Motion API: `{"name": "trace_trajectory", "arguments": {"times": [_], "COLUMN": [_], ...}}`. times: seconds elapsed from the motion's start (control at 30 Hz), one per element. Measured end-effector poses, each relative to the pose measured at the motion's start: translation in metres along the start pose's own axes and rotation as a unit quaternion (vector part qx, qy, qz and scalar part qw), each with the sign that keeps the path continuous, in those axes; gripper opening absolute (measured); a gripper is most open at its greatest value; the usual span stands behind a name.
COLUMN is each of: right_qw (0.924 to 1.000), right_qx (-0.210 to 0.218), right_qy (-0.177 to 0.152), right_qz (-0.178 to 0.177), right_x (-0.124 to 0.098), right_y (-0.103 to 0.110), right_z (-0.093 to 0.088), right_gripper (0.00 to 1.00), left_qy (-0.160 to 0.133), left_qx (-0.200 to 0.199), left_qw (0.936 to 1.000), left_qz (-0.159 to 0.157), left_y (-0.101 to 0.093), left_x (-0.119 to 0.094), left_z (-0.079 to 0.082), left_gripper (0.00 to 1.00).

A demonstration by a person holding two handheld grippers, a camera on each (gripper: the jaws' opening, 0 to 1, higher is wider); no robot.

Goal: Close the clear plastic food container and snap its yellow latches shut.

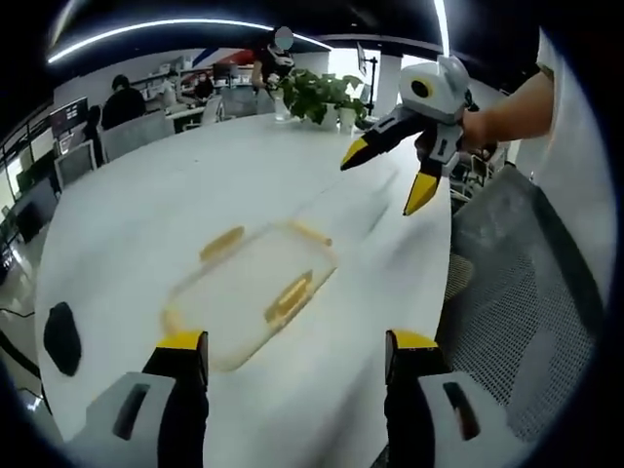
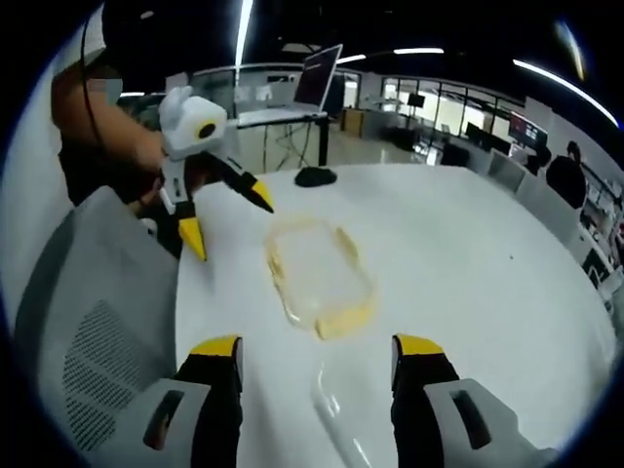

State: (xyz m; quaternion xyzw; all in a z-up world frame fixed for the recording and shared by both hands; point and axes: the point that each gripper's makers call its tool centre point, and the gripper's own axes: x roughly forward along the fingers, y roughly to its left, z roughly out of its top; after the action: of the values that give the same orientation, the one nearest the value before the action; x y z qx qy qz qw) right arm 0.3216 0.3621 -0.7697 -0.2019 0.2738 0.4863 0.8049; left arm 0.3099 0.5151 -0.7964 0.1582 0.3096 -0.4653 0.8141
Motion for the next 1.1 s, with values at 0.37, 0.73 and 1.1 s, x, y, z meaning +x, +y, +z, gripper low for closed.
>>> {"name": "trace_trajectory", "arguments": {"times": [0.37, 0.73, 1.1], "right_qw": [0.9994, 0.9982, 0.9961], "right_qx": [-0.024, -0.041, -0.059], "right_qy": [0.018, 0.030, 0.051], "right_qz": [0.018, 0.032, 0.042], "right_x": [0.016, 0.027, 0.037], "right_y": [-0.002, -0.006, -0.007], "right_z": [0.005, 0.010, 0.006], "right_gripper": [0.60, 0.59, 0.57], "left_qy": [0.027, 0.063, 0.082], "left_qx": [0.037, 0.075, 0.106], "left_qw": [0.9990, 0.9952, 0.9909], "left_qz": [-0.002, -0.009, -0.013], "left_y": [0.016, 0.031, 0.046], "left_x": [0.000, -0.001, 0.001], "left_z": [-0.005, -0.014, -0.016], "left_gripper": [0.73, 0.70, 0.66]}}
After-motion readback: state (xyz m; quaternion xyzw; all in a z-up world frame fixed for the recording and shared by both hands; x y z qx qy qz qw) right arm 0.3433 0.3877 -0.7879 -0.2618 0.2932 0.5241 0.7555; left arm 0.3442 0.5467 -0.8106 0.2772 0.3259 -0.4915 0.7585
